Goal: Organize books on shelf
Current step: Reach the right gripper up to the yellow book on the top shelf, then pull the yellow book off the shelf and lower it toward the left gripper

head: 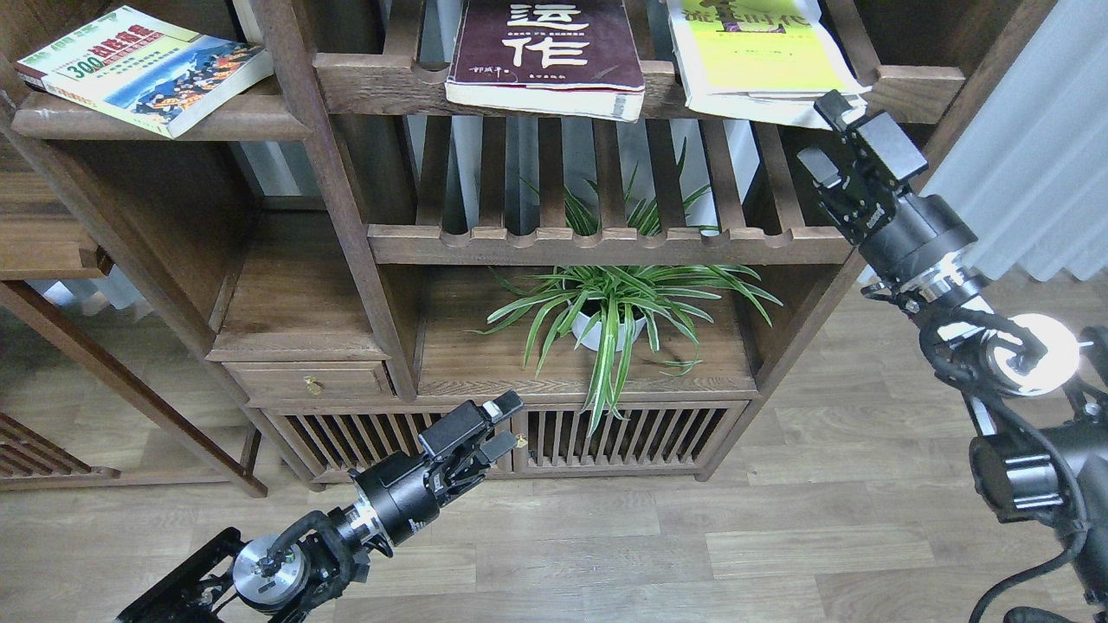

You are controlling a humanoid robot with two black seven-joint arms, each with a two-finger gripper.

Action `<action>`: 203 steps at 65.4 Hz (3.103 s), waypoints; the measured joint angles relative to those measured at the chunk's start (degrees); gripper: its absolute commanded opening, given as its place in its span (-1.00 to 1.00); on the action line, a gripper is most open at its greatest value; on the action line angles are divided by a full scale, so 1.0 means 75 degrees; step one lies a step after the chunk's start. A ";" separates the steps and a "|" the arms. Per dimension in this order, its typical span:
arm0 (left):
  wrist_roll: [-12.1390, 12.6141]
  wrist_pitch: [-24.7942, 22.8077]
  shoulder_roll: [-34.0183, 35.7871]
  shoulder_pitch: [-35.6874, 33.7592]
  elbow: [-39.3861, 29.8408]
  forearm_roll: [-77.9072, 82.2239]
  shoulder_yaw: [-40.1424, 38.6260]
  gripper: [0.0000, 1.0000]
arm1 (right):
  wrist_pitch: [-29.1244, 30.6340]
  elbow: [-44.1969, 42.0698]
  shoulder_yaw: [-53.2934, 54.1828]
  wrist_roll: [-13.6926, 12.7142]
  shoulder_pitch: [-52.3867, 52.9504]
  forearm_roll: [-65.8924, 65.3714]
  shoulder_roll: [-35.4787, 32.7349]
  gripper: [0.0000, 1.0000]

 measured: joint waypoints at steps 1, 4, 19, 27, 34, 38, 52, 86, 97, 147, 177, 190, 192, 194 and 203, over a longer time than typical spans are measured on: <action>0.0000 0.0000 0.0000 0.0000 0.0002 0.0000 0.0000 1.00 | -0.0026 0.0001 -0.0001 0.0000 0.0017 0.0000 0.0015 0.95; 0.0000 0.0000 0.0000 0.0001 0.0006 -0.0006 0.0000 1.00 | -0.0140 0.0002 -0.0010 0.0002 0.0079 0.0000 0.0083 0.95; 0.0000 0.0000 0.0000 0.0036 0.0056 -0.0029 -0.0020 1.00 | -0.0967 -0.0002 -0.0022 0.0035 0.0436 -0.0023 0.0285 0.97; 0.0001 0.0000 0.0000 0.0038 0.0127 -0.0033 -0.0025 1.00 | -0.1213 -0.0039 -0.0022 0.0035 0.0558 -0.0023 0.0315 0.97; 0.0001 0.0000 0.0000 0.0038 0.0166 -0.0035 -0.0029 1.00 | -0.1416 -0.0064 -0.0023 0.0036 0.0700 -0.0024 0.0379 0.96; 0.0001 0.0000 0.0000 0.0038 0.0179 -0.0035 -0.0055 1.00 | -0.1540 -0.0072 -0.0023 0.0036 0.0805 -0.0024 0.0398 0.96; 0.0000 0.0000 0.0000 0.0036 0.0238 -0.0036 -0.0143 1.00 | -0.1875 -0.0293 -0.0033 0.0036 0.1366 -0.0024 0.0469 0.80; 0.0001 0.0000 0.0000 0.0025 0.0486 -0.0036 -0.0273 1.00 | -0.0016 -0.1106 0.0080 0.0118 0.1543 -0.0025 0.0788 -0.95; 0.0001 0.0000 0.0000 0.0025 0.0523 -0.0035 -0.0292 1.00 | 0.0392 -0.1272 0.0080 -0.0121 0.1494 0.0006 0.0801 -0.95; 0.0001 0.0000 0.0000 -0.0030 0.0803 -0.0035 -0.0307 1.00 | 0.0445 -0.0461 0.0798 -0.1077 0.0196 0.2023 -0.1230 -0.95; 0.0000 0.0000 0.0000 -0.0205 0.0783 -0.0035 -0.0259 1.00 | 0.0844 -0.0260 0.2779 -0.1101 -0.1974 0.2537 -0.1758 -0.94; 0.0002 0.0000 0.0000 -0.0238 0.0783 -0.0035 -0.0191 1.00 | 0.1289 -0.0311 0.3235 -0.1096 -0.3121 0.2708 -0.1744 -0.94; 0.0000 0.0000 0.0000 -0.0240 0.0783 -0.0035 -0.0185 1.00 | 0.1396 -0.0321 0.3252 -0.1094 -0.3290 0.2754 -0.1731 -0.94; 0.0001 0.0000 0.0000 -0.0240 0.0783 -0.0035 -0.0179 1.00 | 0.1485 -0.0327 0.3259 -0.1092 -0.3436 0.2795 -0.1720 -0.94; 0.0001 0.0000 0.0000 -0.0241 0.0745 -0.0035 -0.0138 1.00 | 0.1827 -0.0335 0.3231 -0.1090 -0.4021 0.2919 -0.1567 -0.94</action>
